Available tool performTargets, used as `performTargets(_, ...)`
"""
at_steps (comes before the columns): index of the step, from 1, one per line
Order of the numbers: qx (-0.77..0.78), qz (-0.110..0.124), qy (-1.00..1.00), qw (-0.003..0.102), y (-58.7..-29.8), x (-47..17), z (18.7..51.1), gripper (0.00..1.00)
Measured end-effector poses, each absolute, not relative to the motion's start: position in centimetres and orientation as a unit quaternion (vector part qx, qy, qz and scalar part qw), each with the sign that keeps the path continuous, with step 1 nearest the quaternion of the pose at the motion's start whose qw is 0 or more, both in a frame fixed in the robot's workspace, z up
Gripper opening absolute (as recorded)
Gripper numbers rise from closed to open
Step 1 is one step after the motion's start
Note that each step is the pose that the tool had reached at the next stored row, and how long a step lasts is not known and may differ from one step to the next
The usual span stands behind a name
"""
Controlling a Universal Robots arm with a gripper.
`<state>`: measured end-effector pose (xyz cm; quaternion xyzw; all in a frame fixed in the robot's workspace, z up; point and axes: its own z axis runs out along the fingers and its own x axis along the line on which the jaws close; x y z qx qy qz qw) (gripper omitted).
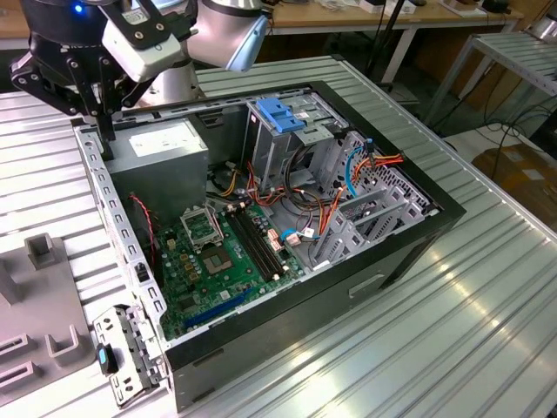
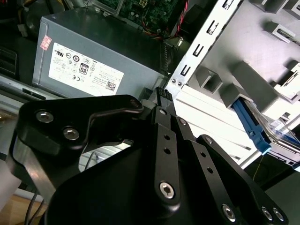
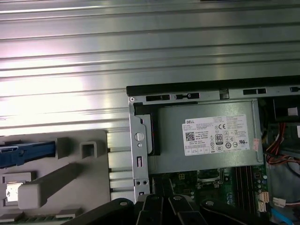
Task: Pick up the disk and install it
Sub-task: 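Reach for the disk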
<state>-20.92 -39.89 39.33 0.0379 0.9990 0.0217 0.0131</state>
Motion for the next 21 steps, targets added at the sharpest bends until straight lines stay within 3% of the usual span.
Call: performTargets(21, 0.038, 0.022, 0.999, 0.013, -39.9, -22.3, 39.3, 0.11)
